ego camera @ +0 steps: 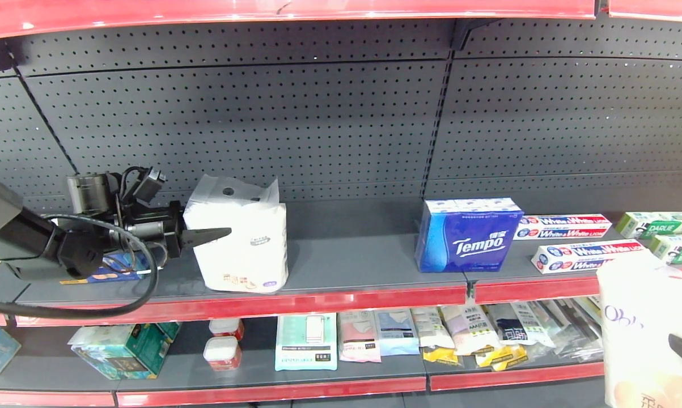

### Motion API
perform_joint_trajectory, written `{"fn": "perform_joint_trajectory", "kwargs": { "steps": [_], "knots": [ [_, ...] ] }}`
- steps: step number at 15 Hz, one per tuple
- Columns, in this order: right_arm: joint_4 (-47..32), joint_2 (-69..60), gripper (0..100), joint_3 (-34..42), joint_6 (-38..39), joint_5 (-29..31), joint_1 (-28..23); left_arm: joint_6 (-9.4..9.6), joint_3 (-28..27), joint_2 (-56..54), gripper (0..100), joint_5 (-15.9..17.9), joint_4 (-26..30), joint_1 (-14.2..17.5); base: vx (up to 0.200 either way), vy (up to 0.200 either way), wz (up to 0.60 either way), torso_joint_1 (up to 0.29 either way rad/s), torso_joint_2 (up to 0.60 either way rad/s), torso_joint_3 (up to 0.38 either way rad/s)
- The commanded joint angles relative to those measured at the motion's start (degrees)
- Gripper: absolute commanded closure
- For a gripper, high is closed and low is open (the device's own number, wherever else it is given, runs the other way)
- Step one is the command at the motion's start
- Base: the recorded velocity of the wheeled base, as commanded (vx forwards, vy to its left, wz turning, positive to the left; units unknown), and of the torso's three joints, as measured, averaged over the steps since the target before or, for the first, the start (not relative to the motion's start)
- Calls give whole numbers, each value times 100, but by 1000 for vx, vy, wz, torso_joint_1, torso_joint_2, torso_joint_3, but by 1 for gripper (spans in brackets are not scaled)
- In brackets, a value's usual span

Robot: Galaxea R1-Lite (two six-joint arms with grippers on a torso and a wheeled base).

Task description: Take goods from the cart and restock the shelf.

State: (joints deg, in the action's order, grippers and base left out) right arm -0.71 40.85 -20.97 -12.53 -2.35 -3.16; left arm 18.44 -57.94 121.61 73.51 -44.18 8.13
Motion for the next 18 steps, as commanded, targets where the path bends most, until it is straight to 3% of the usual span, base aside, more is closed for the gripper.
{"fn": "perform_joint_trajectory", "kwargs": {
  "steps": [1,8,18],
  "knots": [
    [0,2,100,14,-4,-2,-1,1,55,20,100,-144,-56,-31,0,0,0,0,0,0],
    [0,-33,100,14,-12,-2,-1,10,345,3,100,-258,-135,-154,0,0,0,0,0,0],
    [0,-33,100,14,-12,-2,-1,-8,310,-15,100,-241,-179,-101,0,0,0,0,0,0]
  ]
}}
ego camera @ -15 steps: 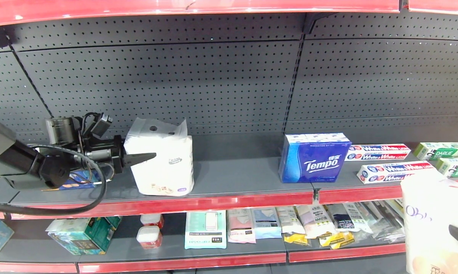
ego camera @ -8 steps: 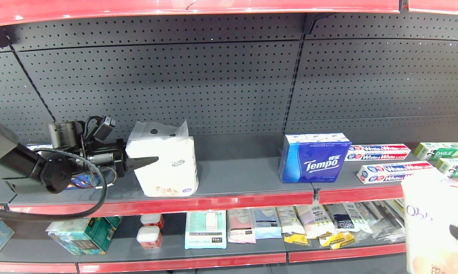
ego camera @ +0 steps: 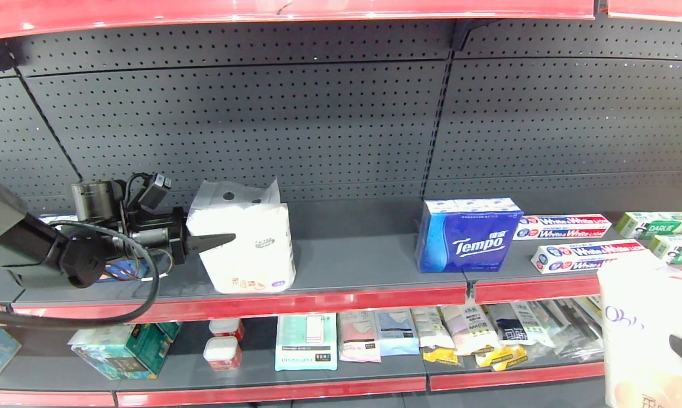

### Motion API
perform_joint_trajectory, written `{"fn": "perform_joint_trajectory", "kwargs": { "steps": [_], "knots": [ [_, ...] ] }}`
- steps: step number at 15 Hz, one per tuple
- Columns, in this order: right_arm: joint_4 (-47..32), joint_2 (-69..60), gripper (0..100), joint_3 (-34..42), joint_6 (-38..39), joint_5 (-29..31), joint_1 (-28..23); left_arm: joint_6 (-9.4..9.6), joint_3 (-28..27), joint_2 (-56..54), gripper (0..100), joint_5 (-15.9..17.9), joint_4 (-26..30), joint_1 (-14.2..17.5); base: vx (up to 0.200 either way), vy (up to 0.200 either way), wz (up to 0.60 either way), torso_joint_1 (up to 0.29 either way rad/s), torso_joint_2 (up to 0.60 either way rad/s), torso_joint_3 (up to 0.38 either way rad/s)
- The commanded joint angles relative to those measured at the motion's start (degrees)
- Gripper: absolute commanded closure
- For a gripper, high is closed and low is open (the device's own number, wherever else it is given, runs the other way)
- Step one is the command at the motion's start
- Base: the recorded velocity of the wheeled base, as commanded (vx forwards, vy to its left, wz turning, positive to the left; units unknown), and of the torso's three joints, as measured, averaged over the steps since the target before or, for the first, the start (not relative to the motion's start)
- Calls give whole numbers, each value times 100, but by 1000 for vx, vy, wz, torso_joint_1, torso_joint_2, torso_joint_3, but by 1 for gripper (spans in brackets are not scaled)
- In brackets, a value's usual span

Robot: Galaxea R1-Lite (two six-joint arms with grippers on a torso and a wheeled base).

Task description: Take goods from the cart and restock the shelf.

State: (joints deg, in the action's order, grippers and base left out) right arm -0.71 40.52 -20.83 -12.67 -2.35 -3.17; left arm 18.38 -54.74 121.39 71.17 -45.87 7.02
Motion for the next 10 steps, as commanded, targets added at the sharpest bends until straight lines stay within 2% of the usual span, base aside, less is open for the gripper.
{"fn": "perform_joint_trajectory", "kwargs": {
  "steps": [1,10],
  "knots": [
    [0,0,100,0,-8,-11,1,7,-11,7,100,-7,-36,10,0,0,0,0,0,0],
    [0,-9,100,9,1,-2,1,-1,42,25,100,-7,-168,89,0,0,0,0,0,0]
  ]
}}
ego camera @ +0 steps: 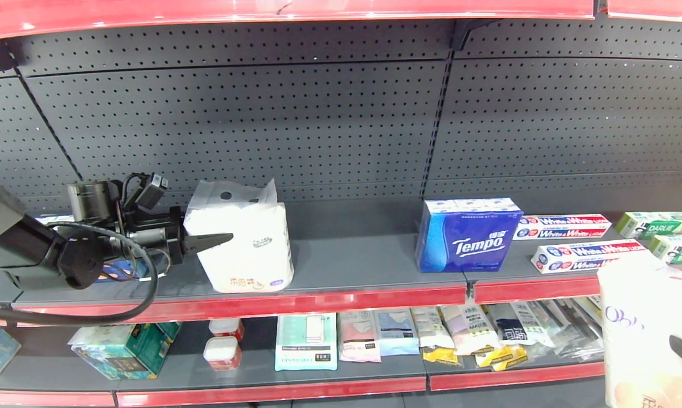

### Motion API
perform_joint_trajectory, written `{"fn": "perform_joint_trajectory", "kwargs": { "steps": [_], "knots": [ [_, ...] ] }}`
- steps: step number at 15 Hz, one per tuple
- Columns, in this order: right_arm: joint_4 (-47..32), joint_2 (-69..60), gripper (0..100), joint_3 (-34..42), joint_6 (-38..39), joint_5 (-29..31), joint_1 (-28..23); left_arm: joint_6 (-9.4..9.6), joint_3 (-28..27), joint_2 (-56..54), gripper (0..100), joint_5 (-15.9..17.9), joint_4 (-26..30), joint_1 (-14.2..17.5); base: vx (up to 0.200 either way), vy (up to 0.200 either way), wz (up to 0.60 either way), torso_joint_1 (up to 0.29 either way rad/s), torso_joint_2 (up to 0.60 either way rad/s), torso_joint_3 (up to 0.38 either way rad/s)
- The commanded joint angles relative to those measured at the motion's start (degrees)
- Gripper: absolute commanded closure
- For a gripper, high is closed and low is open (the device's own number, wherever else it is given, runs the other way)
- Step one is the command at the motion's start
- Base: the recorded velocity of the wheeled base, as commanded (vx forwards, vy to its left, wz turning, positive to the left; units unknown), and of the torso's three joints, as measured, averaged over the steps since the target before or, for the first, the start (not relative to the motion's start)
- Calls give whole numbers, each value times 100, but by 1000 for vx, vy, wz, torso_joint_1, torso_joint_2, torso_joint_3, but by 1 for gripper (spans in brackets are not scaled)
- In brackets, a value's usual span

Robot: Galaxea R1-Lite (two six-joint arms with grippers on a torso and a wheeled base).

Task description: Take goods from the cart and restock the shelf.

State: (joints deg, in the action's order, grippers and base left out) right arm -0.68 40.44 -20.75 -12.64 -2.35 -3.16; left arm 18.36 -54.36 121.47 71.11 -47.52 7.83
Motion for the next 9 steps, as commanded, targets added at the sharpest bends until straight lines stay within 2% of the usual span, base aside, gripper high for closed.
{"fn": "perform_joint_trajectory", "kwargs": {
  "steps": [1,9],
  "knots": [
    [-2,-1,100,1,-1,-2,-1,1,4,26,100,0,-3,8,0,0,0,0,0,0],
    [-2,-1,100,1,-1,-2,-1,-34,39,158,100,44,-188,-27,0,0,0,0,0,0]
  ]
}}
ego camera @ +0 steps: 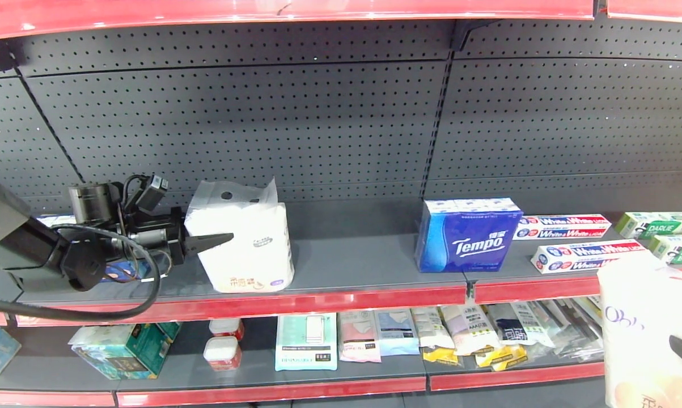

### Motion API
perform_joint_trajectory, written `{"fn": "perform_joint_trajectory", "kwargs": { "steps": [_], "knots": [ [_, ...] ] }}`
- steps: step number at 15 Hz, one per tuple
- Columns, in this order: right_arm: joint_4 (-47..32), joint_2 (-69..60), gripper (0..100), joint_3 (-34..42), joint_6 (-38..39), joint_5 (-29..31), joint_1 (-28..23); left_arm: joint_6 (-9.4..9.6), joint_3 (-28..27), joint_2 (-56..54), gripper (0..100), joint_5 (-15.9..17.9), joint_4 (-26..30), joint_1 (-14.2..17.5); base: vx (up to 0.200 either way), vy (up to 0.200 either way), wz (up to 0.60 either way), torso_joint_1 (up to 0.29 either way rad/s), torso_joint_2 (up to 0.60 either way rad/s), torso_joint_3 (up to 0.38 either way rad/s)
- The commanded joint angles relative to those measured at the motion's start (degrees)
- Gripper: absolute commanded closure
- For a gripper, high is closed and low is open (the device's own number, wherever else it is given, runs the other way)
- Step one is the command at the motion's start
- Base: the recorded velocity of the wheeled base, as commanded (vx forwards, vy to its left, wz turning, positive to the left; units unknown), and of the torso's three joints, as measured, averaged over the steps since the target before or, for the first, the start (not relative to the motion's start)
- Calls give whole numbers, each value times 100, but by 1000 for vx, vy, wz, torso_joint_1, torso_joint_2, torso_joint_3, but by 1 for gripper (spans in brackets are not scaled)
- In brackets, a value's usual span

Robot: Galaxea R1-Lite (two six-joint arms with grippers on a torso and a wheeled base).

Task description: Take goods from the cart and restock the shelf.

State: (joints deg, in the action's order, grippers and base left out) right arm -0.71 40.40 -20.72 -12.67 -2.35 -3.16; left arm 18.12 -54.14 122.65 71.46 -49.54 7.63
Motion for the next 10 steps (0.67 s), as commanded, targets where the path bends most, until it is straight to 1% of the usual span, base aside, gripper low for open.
{"fn": "perform_joint_trajectory", "kwargs": {
  "steps": [1,4,5,6,8,9,10],
  "knots": [
    [0,3,100,-2,1,-2,-1,-10,44,40,100,-36,24,-25,0,0,0,0,0,0],
    [0,3,100,-2,-8,-2,-1,-19,105,31,100,-36,24,-34,0,0,0,0,0,0],
    [0,3,100,-2,-8,-2,-1,-45,105,31,100,-36,32,-34,0,0,0,0,0,0],
    [0,3,100,7,-8,-2,-1,-115,96,31,100,-45,15,-34,0,0,0,0,0,0],
    [0,3,100,7,-8,-2,-1,-115,114,31,100,-53,15,-34,0,0,0,0,0,0],
    [0,3,100,7,-8,-2,-1,-115,114,31,0,-53,15,-34,0,0,0,0,0,0],
    [0,3,100,7,-8,-2,-1,-142,140,22,0,-53,6,-34,0,0,0,0,0,0]
  ]
}}
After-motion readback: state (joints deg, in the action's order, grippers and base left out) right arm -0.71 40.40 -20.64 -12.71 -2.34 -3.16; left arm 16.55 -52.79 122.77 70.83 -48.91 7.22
